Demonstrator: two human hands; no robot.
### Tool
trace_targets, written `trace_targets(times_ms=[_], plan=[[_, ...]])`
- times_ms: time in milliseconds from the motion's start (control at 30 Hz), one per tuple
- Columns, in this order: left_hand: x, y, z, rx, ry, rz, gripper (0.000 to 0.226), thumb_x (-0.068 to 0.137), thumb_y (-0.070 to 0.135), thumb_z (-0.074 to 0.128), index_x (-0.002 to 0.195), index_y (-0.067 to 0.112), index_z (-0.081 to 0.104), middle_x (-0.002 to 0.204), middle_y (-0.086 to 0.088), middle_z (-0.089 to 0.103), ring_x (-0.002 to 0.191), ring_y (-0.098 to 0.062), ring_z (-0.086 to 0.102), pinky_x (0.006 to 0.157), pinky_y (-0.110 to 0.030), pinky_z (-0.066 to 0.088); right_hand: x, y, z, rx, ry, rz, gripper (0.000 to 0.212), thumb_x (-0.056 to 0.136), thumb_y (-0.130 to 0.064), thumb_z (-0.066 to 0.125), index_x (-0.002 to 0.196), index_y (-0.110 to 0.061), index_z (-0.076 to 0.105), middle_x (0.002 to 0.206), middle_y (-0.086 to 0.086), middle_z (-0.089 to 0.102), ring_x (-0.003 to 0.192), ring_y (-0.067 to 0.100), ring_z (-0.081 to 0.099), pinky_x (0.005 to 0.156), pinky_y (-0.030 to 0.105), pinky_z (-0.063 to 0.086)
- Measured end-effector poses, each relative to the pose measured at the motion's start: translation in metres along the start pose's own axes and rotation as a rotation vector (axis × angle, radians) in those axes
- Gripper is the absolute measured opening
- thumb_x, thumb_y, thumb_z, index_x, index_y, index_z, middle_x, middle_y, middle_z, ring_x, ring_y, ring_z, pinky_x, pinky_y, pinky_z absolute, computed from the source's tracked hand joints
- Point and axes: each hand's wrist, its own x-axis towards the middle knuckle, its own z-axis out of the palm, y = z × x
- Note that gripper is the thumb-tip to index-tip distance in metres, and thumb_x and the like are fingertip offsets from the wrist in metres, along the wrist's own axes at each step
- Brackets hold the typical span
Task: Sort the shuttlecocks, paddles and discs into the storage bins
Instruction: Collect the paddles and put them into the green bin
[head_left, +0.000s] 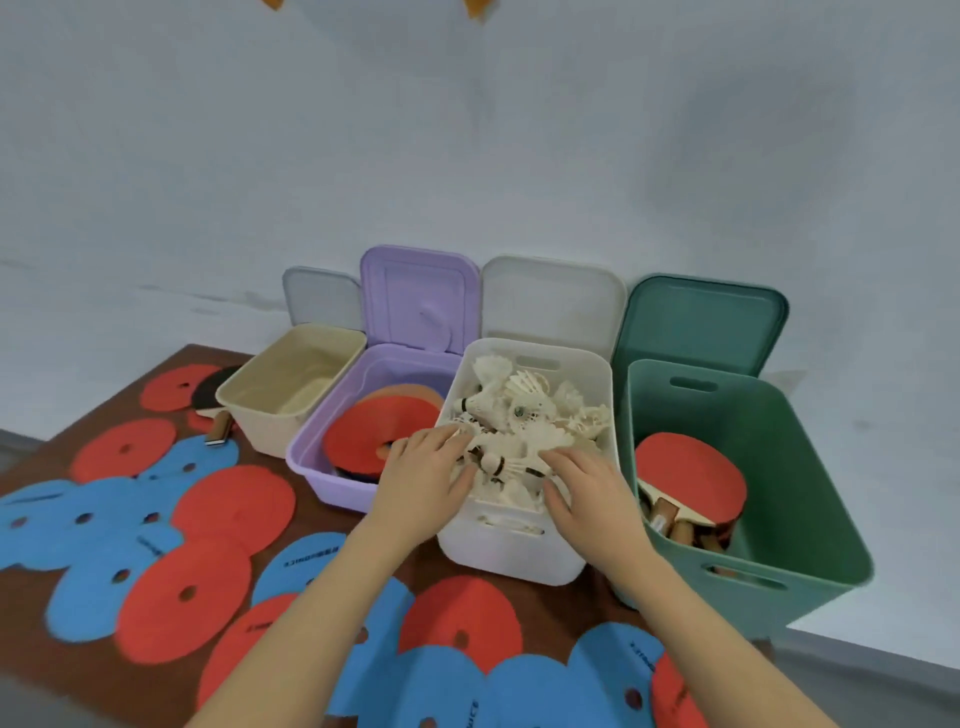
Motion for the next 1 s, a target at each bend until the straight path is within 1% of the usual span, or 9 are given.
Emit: trace_targets(times_ms=[67,167,233,367,533,667,767,867,1000], plan=[[-0.017,-0.03,-0.011,-0.009,-0.032,-0.011,0.046,0.079,0.042,0.039,0.106,0.019,0.068,0.109,-0.002,0.068,0.095,-0.025,0.066,0.075,-0.041,0.05,0.005,-0.032,0.016,0.036,0.005,0.025,0.031,0.085,-0.023,0.051,0.108,-0.01,0.065,0.102,0.002,0.065,0.09,0.025,0.062,0.077,0.038,0.051],[-0.043,-0.081,-0.031,-0.021,-0.073,-0.037,0.055,0.08,0.044,0.032,0.117,0.02,0.064,0.12,-0.003,0.063,0.108,-0.024,0.06,0.085,-0.04,0.046,0.014,-0.083,0.043,0.043,-0.018,0.022,0.034,0.084,-0.025,0.047,0.107,-0.01,0.066,0.102,0.003,0.066,0.088,0.027,0.063,0.074,0.041,0.052],[-0.059,-0.117,-0.04,0.013,-0.077,-0.049,0.049,0.079,0.04,0.036,0.113,0.021,0.066,0.114,-0.001,0.066,0.101,-0.022,0.064,0.079,-0.038,0.05,0.019,-0.117,0.061,0.071,-0.033,0.038,0.037,0.084,-0.026,0.044,0.108,-0.009,0.067,0.103,0.004,0.066,0.09,0.028,0.063,0.075,0.041,0.052],[-0.083,-0.179,-0.056,-0.021,-0.1,-0.064,0.045,0.084,0.035,0.044,0.121,0.016,0.061,0.125,-0.004,0.06,0.111,-0.026,0.057,0.088,-0.04,0.043,0.022,-0.172,0.098,0.154,-0.038,0.133,0.029,0.088,-0.016,0.053,0.113,-0.008,0.064,0.107,0.005,0.064,0.097,0.023,0.059,0.081,0.033,0.046],[-0.101,-0.232,-0.073,-0.049,-0.01,-0.082,0.04,0.081,0.033,0.045,0.111,0.016,0.065,0.112,-0.002,0.066,0.097,-0.028,0.063,0.079,-0.039,0.047,0.029,-0.227,0.126,0.225,-0.103,0.174,0.028,0.088,-0.011,0.056,0.115,-0.008,0.063,0.112,0.004,0.062,0.1,0.021,0.059,0.081,0.026,0.043],[-0.096,-0.268,-0.077,-0.048,0.003,-0.123,0.038,0.09,0.028,0.05,0.125,0.016,0.057,0.129,-0.002,0.056,0.117,-0.027,0.051,0.095,-0.04,0.036,0.059,-0.252,0.138,0.205,-0.11,0.111,0.029,0.089,-0.016,0.052,0.115,-0.01,0.062,0.113,0.004,0.062,0.104,0.022,0.056,0.086,0.033,0.045],[-0.083,-0.291,-0.079,-0.038,0.007,-0.14,0.039,0.093,0.028,0.048,0.131,0.019,0.052,0.136,0.001,0.05,0.124,-0.024,0.044,0.1,-0.037,0.03,0.088,-0.26,0.151,0.164,-0.122,0.066,0.034,0.084,-0.022,0.045,0.11,-0.011,0.064,0.106,0.003,0.064,0.098,0.023,0.058,0.081,0.032,0.042],[-0.067,-0.309,-0.086,-0.023,0.023,-0.156,0.039,0.093,0.028,0.049,0.131,0.018,0.052,0.136,0.001,0.05,0.124,-0.023,0.044,0.1,-0.037,0.03,0.115,-0.264,0.168,0.137,-0.119,0.025,0.034,0.084,-0.023,0.044,0.108,-0.011,0.064,0.103,0.003,0.065,0.092,0.027,0.058,0.076,0.034,0.042],[-0.042,-0.336,-0.107,0.067,0.039,-0.146,0.036,0.093,0.028,0.048,0.128,0.021,0.054,0.133,0.004,0.053,0.12,-0.021,0.049,0.094,-0.035,0.033,0.152,-0.275,0.184,0.207,-0.104,0.016,0.028,0.089,-0.016,0.054,0.115,-0.01,0.063,0.109,0.005,0.063,0.096,0.028,0.058,0.08,0.038,0.044]])
